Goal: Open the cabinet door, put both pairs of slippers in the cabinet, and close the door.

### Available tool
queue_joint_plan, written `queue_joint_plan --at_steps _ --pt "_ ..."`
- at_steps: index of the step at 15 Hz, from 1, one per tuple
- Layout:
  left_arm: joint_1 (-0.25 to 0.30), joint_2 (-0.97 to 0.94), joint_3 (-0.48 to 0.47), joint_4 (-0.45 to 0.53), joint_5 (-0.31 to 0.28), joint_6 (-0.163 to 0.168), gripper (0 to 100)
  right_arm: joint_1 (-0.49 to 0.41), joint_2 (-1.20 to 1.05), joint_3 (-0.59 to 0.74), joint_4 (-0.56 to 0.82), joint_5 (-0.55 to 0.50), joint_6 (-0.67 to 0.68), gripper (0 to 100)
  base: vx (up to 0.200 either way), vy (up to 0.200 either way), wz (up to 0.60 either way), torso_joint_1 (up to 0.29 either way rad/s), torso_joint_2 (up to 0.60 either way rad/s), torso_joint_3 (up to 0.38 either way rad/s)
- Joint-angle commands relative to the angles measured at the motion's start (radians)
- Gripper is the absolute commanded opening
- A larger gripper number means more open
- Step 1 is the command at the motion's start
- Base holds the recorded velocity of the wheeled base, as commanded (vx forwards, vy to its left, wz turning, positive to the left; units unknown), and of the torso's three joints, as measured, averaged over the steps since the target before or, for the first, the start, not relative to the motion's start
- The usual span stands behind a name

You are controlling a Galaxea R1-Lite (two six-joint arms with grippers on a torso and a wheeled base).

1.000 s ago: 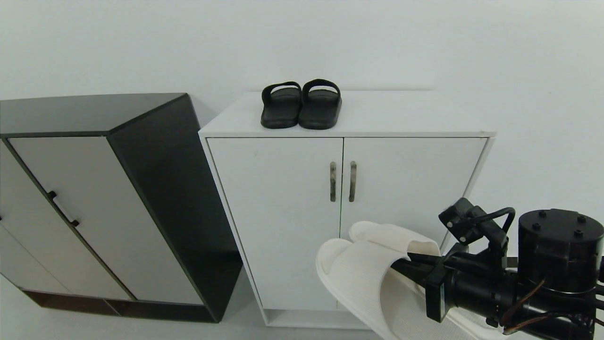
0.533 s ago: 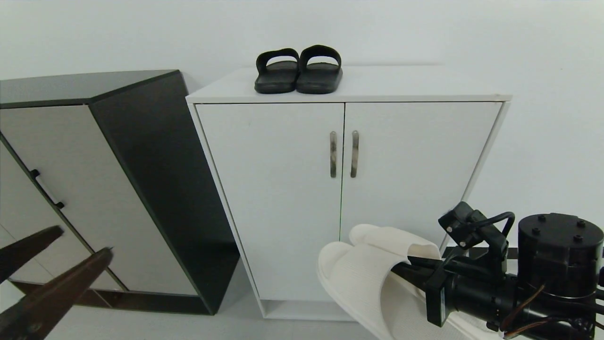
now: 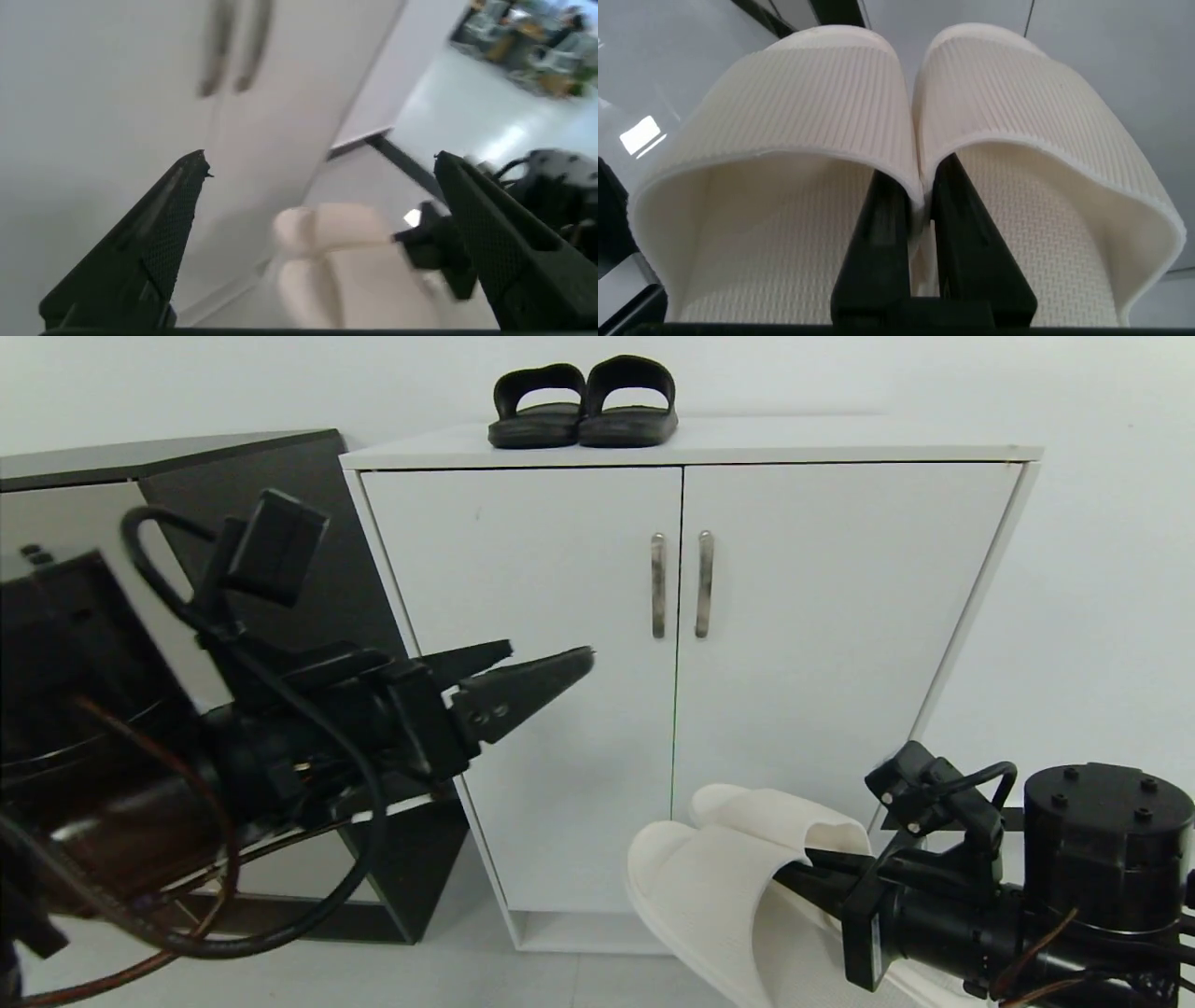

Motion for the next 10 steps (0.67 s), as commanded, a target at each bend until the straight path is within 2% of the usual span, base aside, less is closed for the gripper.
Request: queue_joint_plan --at_steps 1,2,4,6,8,9,10 --pt "-0.112 0.133 -0.123 0.02 -0.001 -0.002 100 -0.002 0.003 0.001 0.0 0.0 0.001 0 0.0 0.0 0.0 0.0 0.0 0.0" --pt "-0.141 0.165 -0.182 0.054 -0.009 -0.002 100 -0.002 0.007 0.001 0.0 0.0 -0.001 0 0.0 0.0 0.0 0.0 0.0 0.0" --pt "-0.161 0.236 -0.274 0.092 -0.03 -0.002 100 -0.002 0.021 0.004 -0.001 0.002 -0.001 0 0.0 0.0 0.0 0.0 0.0 0.0" --pt "-0.158 0.288 -0.356 0.114 -0.101 -0.011 100 -0.002 0.018 0.016 -0.012 0.031 -0.001 0 0.0 0.0 0.0 0.0 0.0 0.0" --pt "-0.139 0.299 -0.415 0.172 -0.187 -0.046 100 -0.003 0.02 0.034 -0.049 0.06 -0.001 0 0.0 0.0 0.0 0.0 0.0 0.0" --pt "-0.112 0.311 -0.467 0.202 -0.263 -0.081 100 -0.003 0.024 0.036 -0.063 0.063 0.001 0 0.0 0.0 0.0 0.0 0.0 0.0" --pt "-0.093 0.331 -0.504 0.215 -0.305 -0.108 100 -0.003 0.024 0.036 -0.064 0.065 0.001 0 0.0 0.0 0.0 0.0 0.0 0.0"
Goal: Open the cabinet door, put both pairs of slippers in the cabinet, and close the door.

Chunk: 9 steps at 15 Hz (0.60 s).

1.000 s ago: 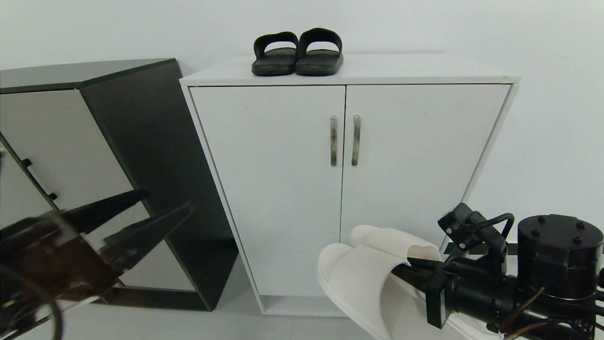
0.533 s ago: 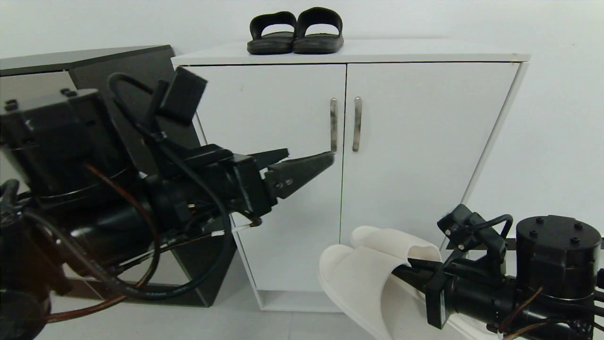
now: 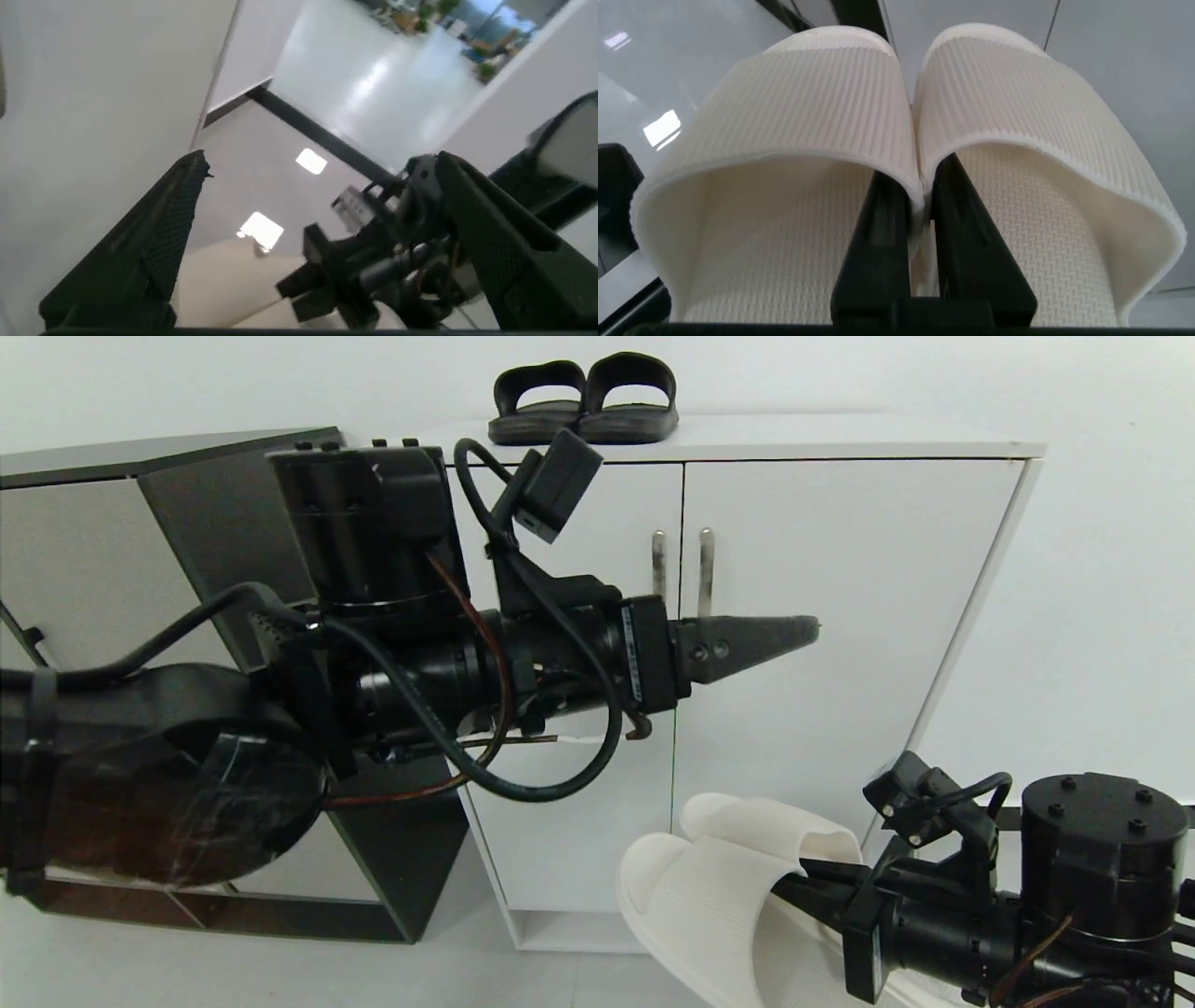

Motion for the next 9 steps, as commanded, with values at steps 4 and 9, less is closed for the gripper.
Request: queue_joint_plan --at_steps 4,9 --pt "0.034 0.124 -0.166 0.022 0.092 -0.024 100 0.001 0.007 0.001 -0.011 -0.001 0.0 0 0.0 0.0 0.0 0.0 0.0 0.0" --pt "0.052 0.171 -0.243 0.085 0.108 0.005 100 0.001 0.007 0.0 -0.011 0.001 0.0 0 0.0 0.0 0.0 0.0 0.0 0.0"
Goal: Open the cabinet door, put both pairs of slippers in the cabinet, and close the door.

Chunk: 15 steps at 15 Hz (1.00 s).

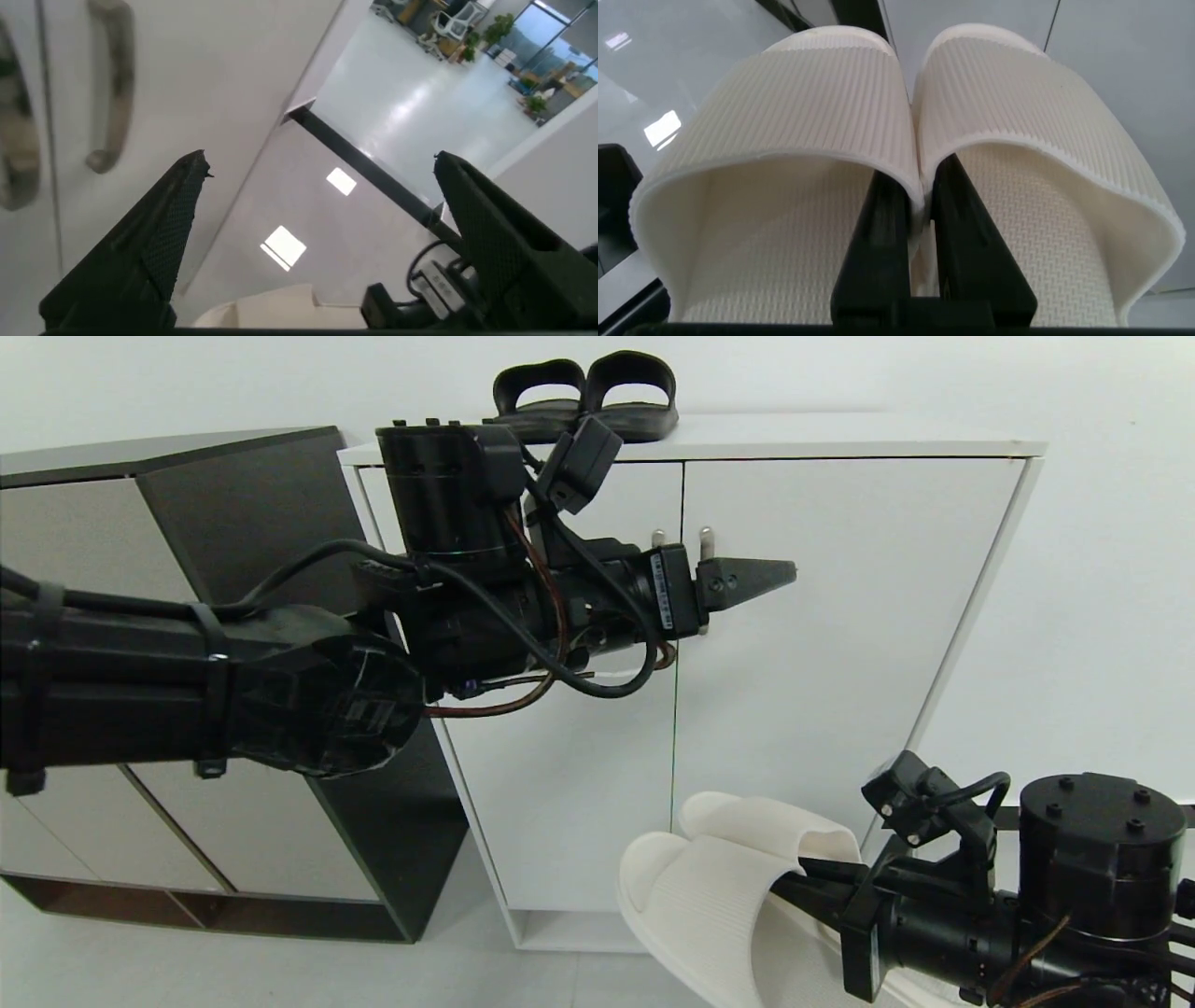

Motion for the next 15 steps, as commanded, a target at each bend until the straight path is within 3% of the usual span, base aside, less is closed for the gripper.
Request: queue_joint_plan --at_steps 1,2,6,12,13,15 --pt "0.011 0.05 -0.045 0.001 0.016 0.012 100 0.001 0.002 0.0 0.0 0.001 0.0 0 0.0 0.0 0.0 0.0 0.0 0.0" --pt "0.012 0.065 -0.06 0.001 0.025 0.012 100 0.001 0.002 0.0 0.0 0.001 0.0 0 0.0 0.0 0.0 0.0 0.0 0.0" --pt "0.024 0.14 -0.149 0.042 0.08 0.067 100 0.001 -0.001 0.003 0.0 0.001 -0.002 0 0.0 0.0 0.0 0.0 0.0 0.0" --pt "0.02 0.194 -0.224 0.056 0.094 0.075 100 0.001 -0.004 0.006 0.0 0.001 -0.002 0 0.0 0.0 0.0 0.0 0.0 0.0" --pt "0.018 0.194 -0.224 0.068 0.091 0.075 0 0.001 -0.004 0.007 0.0 0.001 -0.002 0 0.0 0.0 0.0 0.0 0.0 0.0" --pt "0.017 0.194 -0.224 0.067 0.089 0.075 0 0.001 -0.003 0.007 0.0 0.002 0.0 0 0.0 0.0 0.0 0.0 0.0 0.0"
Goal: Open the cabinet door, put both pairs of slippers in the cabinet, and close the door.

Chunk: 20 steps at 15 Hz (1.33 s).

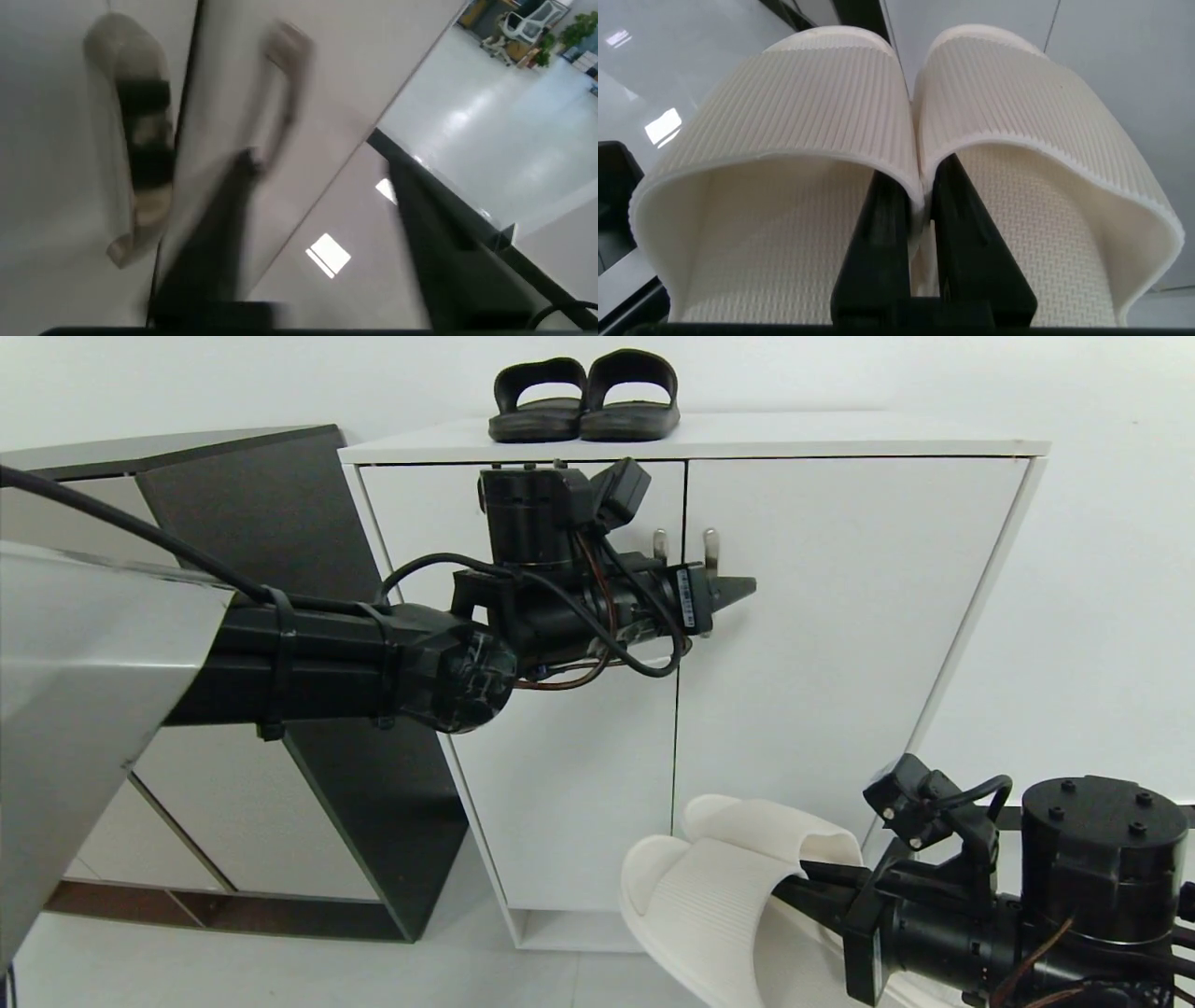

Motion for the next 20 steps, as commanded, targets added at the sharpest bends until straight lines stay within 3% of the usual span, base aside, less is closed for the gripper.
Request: queue_joint_plan --at_steps 1,6,9,15,17,20 --pt "-0.004 -0.002 0.001 -0.001 -0.009 -0.001 0 0.001 0.0 0.003 0.0 0.001 0.001 0 0.0 0.0 0.0 0.0 0.0 0.0" --pt "-0.026 -0.046 0.041 -0.006 -0.016 -0.001 0 0.001 -0.011 0.018 0.0 0.031 -0.001 0 0.0 0.0 0.0 0.0 0.0 0.0" --pt "-0.061 -0.163 0.191 -0.022 -0.012 0.001 0 0.002 -0.087 0.057 0.004 0.154 -0.004 0 0.0 0.0 0.0 0.0 0.0 0.0" --pt "-0.148 -0.367 0.432 -0.084 0.044 0.014 0 0.025 -0.112 0.116 0.007 0.202 -0.082 0 0.0 0.0 0.0 0.0 0.0 0.0" --pt "-0.148 -0.394 0.455 -0.084 0.045 0.014 0 0.028 -0.114 0.123 0.007 0.202 -0.082 0 0.0 0.0 0.0 0.0 0.0 0.0" --pt "-0.085 -0.358 0.448 -0.085 0.04 0.005 0 0.031 -0.107 0.123 0.009 0.198 -0.082 0 0.0 0.0 0.0 0.0 0.0 0.0"
